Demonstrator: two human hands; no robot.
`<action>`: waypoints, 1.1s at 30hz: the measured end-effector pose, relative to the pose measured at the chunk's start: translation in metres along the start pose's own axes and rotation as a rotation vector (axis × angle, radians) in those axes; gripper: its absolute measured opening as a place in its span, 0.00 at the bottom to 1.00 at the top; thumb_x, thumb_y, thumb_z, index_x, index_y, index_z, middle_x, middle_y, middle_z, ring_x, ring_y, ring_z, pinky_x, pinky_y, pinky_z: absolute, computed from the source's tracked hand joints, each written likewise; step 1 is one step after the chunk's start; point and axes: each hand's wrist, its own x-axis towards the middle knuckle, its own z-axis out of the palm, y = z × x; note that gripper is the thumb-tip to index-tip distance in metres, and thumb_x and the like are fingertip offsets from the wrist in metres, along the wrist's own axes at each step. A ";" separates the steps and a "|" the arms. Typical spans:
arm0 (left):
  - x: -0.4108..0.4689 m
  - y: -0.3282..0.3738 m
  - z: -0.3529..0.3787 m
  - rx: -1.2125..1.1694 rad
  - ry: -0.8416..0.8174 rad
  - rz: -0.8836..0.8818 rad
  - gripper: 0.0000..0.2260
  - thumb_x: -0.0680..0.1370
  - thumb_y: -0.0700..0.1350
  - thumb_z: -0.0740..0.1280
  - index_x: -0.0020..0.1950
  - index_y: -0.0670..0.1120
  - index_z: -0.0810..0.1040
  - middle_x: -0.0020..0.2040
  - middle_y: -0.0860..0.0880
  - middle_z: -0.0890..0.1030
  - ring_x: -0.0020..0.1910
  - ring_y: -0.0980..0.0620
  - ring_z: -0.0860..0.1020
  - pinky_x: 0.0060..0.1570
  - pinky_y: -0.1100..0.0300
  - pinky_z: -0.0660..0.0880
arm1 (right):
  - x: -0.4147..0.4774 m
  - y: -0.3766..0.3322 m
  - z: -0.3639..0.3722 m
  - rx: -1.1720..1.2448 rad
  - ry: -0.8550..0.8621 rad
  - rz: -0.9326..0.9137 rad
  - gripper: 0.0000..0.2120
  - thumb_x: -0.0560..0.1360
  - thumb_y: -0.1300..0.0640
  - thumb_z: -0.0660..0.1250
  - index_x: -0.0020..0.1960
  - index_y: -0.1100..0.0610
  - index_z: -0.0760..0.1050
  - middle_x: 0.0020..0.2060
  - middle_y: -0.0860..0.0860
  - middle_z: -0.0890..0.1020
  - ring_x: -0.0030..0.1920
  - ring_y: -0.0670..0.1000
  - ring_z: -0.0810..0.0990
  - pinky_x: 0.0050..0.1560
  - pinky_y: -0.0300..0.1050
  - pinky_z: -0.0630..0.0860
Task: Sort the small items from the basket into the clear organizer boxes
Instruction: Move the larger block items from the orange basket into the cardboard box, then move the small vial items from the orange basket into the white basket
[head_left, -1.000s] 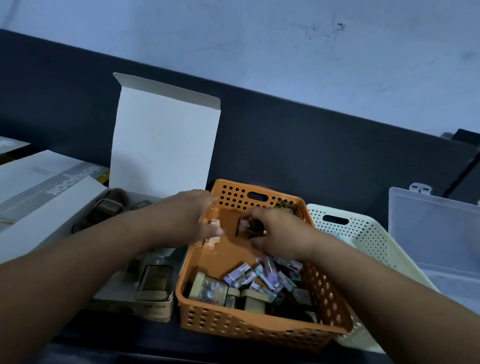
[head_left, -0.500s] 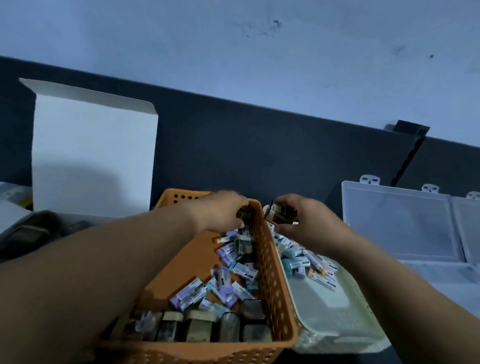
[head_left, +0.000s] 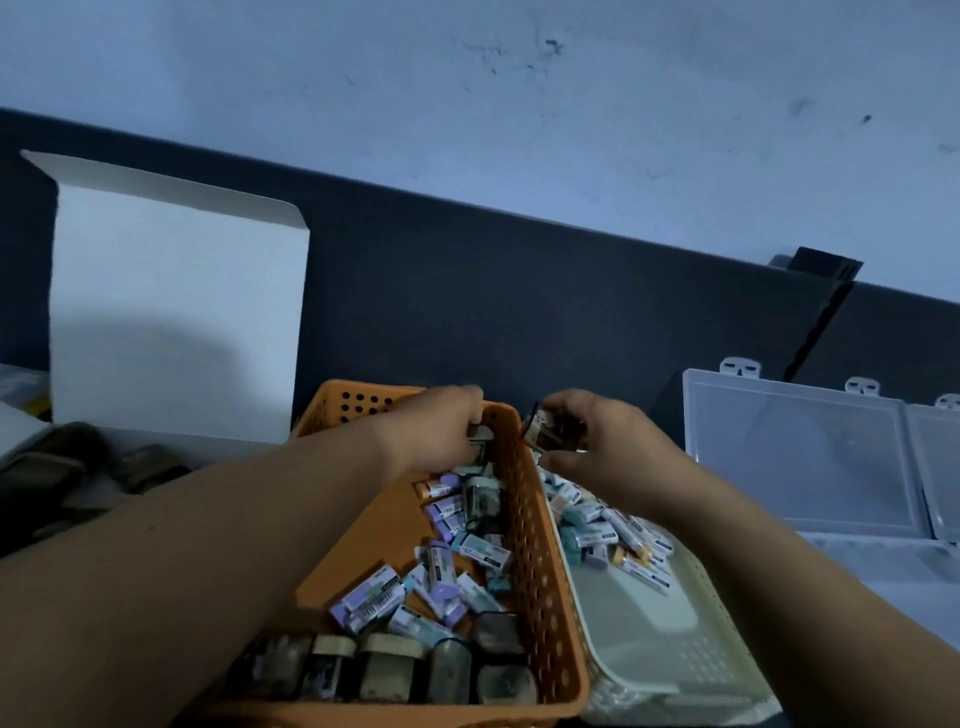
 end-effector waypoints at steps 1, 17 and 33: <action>-0.008 -0.005 -0.007 -0.030 0.018 -0.008 0.10 0.74 0.42 0.68 0.50 0.51 0.69 0.46 0.46 0.76 0.43 0.43 0.77 0.38 0.48 0.75 | 0.003 -0.007 0.000 -0.001 -0.006 -0.023 0.27 0.73 0.52 0.72 0.70 0.49 0.68 0.60 0.47 0.78 0.58 0.47 0.76 0.59 0.43 0.74; -0.178 -0.124 -0.119 -0.092 0.386 -0.332 0.10 0.72 0.41 0.70 0.51 0.52 0.76 0.46 0.54 0.77 0.43 0.56 0.75 0.40 0.61 0.72 | 0.045 -0.195 0.061 0.056 -0.188 -0.483 0.26 0.73 0.52 0.72 0.69 0.50 0.68 0.60 0.49 0.77 0.58 0.51 0.76 0.58 0.48 0.75; -0.169 -0.132 -0.093 -0.043 0.252 -0.328 0.18 0.77 0.51 0.67 0.67 0.54 0.71 0.67 0.54 0.72 0.60 0.54 0.72 0.55 0.60 0.69 | 0.046 -0.187 0.072 0.030 -0.292 -0.381 0.27 0.75 0.47 0.69 0.72 0.47 0.66 0.67 0.48 0.74 0.62 0.49 0.74 0.60 0.45 0.73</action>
